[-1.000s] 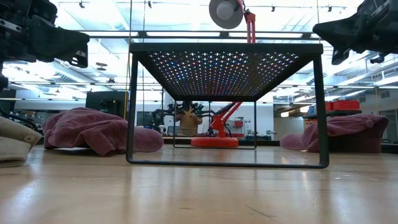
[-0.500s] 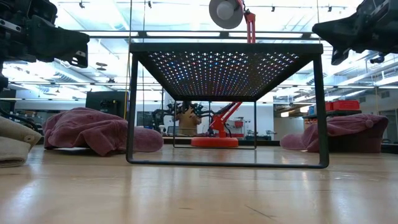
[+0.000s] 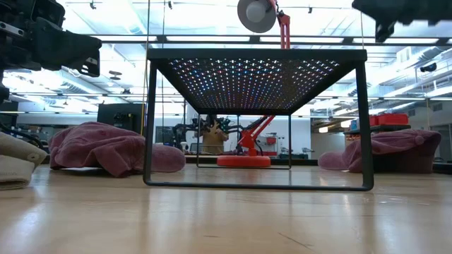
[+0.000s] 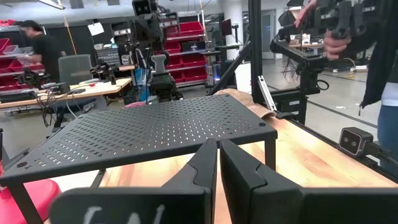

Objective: Pick & Place hat
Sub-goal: Put the right red cap on the shelf

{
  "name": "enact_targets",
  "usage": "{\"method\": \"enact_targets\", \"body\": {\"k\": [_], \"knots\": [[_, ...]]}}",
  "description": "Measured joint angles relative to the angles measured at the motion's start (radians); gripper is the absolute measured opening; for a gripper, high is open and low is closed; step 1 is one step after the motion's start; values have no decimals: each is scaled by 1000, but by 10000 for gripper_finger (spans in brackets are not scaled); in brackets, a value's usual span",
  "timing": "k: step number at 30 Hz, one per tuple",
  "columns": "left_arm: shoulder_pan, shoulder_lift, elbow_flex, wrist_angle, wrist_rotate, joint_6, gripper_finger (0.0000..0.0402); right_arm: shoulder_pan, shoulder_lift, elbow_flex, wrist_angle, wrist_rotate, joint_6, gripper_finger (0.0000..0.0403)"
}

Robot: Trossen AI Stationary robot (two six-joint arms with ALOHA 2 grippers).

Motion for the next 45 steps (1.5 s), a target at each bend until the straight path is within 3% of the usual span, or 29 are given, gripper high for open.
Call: {"method": "enact_targets", "body": {"k": [5,16,27,41,45], "knots": [[0,0,0,0,0,0,25,0,91,155,-119,0,9,27],[0,0,0,0,0,0,25,0,249,378,-206,1,7,27],[0,0,0,0,0,0,25,0,414,620,-523,6,-46,27],[0,0,0,0,0,0,25,-1,502,706,-800,142,-8,27],[0,0,0,0,0,0,25,-1,536,707,-899,193,88,37]]}}
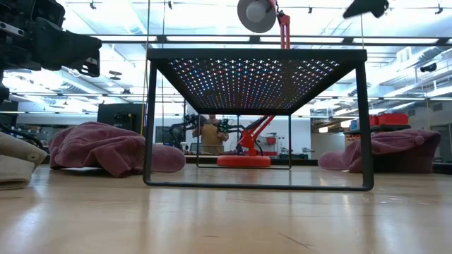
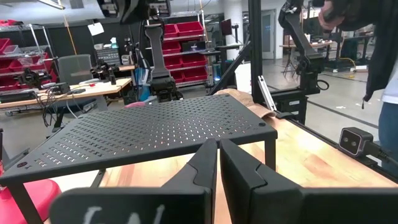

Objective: Pick & Place hat
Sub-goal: Put the right red cap on the shelf

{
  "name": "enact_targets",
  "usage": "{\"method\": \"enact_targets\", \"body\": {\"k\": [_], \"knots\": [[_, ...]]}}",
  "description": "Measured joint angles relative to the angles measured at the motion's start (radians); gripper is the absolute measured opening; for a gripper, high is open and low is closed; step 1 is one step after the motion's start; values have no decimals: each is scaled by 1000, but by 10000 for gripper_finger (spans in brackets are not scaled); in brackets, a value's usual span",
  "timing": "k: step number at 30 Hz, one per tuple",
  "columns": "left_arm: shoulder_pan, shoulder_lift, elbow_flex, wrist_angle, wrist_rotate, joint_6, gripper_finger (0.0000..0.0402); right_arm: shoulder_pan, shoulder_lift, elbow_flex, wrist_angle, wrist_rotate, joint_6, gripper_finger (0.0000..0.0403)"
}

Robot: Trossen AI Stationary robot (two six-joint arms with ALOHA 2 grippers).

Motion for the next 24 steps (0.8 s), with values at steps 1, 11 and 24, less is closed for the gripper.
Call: {"method": "enact_targets", "body": {"k": [1,11,24], "knots": [[0,0,0,0,0,0,25,0,12,0,-28,12,40,41],[0,0,0,0,0,0,25,-2,118,0,-105,26,162,125],[0,0,0,0,0,0,25,-158,141,0,-105,-61,194,197]]}}
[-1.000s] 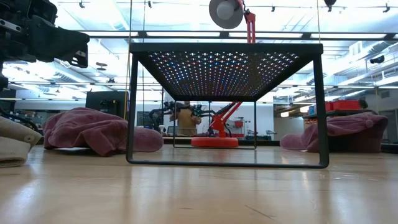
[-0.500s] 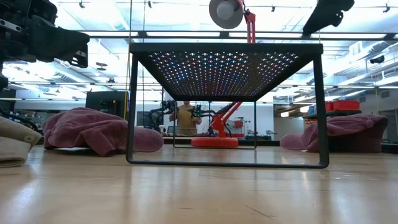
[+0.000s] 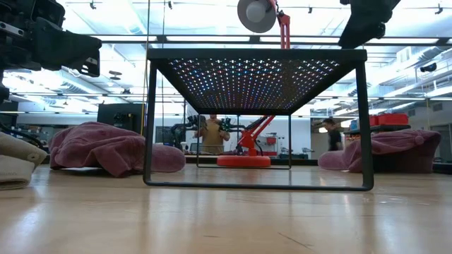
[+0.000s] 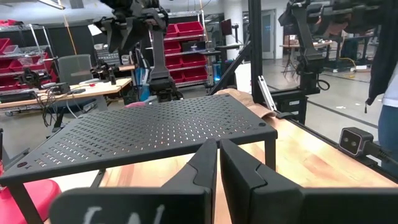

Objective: Pick & Place hat
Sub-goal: Put the right red cap on the shelf

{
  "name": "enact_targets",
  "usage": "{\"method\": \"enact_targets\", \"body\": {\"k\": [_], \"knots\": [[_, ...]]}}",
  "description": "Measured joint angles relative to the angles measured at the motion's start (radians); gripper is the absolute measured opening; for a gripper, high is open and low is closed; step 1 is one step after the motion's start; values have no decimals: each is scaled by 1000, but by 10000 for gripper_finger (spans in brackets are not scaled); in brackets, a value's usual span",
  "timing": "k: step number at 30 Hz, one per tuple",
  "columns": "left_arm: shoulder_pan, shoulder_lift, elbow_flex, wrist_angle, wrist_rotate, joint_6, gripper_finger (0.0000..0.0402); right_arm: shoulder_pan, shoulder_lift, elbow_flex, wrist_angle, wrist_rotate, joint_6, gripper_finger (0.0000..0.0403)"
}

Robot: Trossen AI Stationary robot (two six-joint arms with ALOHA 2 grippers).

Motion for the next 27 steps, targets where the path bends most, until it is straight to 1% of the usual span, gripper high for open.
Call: {"method": "enact_targets", "body": {"k": [5,8,11,19,23,27], "knots": [[0,0,0,0,0,0,25,-142,4,0,-10,-98,48,199],[0,0,0,0,0,0,25,-228,21,0,-40,-155,42,199],[0,0,0,0,0,0,25,-298,42,0,-81,-180,6,199],[0,0,0,0,0,0,25,-453,111,0,-199,-187,-3,199],[0,0,0,0,0,0,25,-497,142,0,-260,-187,-4,199],[0,0,0,0,0,0,25,-510,162,0,-304,-186,-6,199]]}}
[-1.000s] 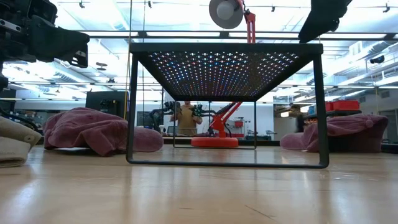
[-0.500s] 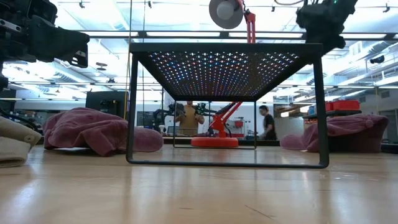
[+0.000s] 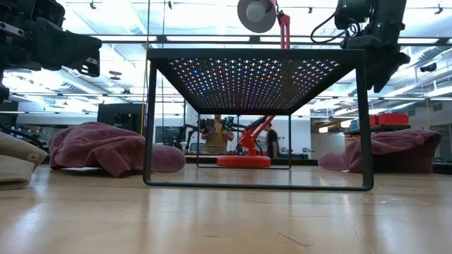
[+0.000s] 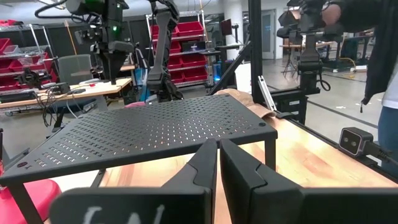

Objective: Pick & Place hat
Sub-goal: Put the right red cap on the shelf

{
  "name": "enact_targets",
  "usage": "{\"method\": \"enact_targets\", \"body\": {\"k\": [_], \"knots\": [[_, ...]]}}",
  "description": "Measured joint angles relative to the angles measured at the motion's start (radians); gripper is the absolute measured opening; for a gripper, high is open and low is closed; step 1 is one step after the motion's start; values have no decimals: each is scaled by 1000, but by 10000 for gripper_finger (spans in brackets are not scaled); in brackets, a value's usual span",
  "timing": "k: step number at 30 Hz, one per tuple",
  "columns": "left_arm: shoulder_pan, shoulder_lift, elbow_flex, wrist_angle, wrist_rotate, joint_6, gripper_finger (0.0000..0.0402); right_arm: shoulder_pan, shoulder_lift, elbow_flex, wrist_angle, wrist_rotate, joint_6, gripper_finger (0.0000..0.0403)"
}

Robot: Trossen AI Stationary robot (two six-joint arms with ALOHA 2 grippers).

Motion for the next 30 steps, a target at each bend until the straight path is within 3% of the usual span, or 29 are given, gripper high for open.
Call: {"method": "enact_targets", "body": {"k": [12,23,30], "knots": [[0,0,0,0,0,0,25,32,7,-5,-22,0,26,199],[0,0,0,0,0,0,25,103,-62,-109,-21,-2,105,199],[0,0,0,0,0,0,25,143,-73,-159,-20,-75,135,199]]}}
